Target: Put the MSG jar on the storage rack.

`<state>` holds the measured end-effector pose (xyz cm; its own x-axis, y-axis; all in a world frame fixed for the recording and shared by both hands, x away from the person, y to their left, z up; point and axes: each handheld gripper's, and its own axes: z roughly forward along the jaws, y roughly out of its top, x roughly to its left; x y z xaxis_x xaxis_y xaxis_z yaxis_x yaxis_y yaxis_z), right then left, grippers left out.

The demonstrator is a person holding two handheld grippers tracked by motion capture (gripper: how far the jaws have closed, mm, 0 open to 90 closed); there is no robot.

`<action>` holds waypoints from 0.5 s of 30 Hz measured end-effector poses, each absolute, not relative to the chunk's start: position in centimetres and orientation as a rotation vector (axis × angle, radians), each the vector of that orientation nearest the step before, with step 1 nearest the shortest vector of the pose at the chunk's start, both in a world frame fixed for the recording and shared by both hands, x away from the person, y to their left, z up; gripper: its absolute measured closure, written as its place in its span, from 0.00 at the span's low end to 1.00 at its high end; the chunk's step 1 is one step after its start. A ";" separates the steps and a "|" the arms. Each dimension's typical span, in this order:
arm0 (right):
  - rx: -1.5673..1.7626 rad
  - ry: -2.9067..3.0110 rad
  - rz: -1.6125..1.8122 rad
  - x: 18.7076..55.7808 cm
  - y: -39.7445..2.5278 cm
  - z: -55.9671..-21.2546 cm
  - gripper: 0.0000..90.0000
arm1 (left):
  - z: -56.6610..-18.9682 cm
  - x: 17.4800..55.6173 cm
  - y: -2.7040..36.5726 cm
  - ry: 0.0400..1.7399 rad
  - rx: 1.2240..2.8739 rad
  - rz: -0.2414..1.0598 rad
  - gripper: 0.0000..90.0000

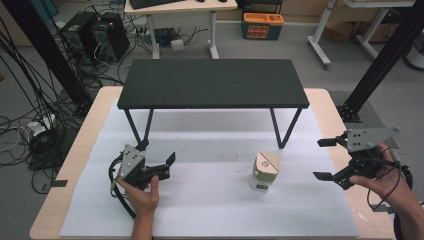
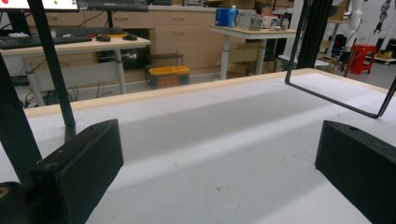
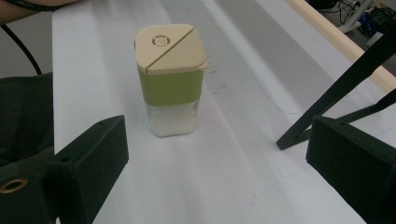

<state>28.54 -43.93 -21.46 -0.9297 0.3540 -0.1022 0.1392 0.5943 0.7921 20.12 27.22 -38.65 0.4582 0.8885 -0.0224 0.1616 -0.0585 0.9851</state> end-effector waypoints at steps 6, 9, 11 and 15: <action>0.416 2.581 1.247 28.7 -43.7 -21.9 0.06 | -38.7 20.1 27.3 0.953 1.531 0.774 0.01; 0.420 2.584 1.252 28.8 -43.3 -22.5 0.05 | -38.7 20.1 27.3 0.952 1.532 0.774 0.01; 0.423 2.589 1.259 29.0 -43.0 -23.1 0.05 | -38.7 20.1 27.2 0.953 1.533 0.775 0.01; 0.425 2.601 1.276 29.5 -42.1 -24.5 0.05 | -38.7 20.1 27.2 0.952 1.533 0.774 0.01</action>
<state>29.47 -42.15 -24.47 -0.9357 0.3473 -0.0629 0.1629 0.5830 0.7960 20.09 27.25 -38.68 0.4599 0.8877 -0.0224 0.1591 -0.0576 0.9856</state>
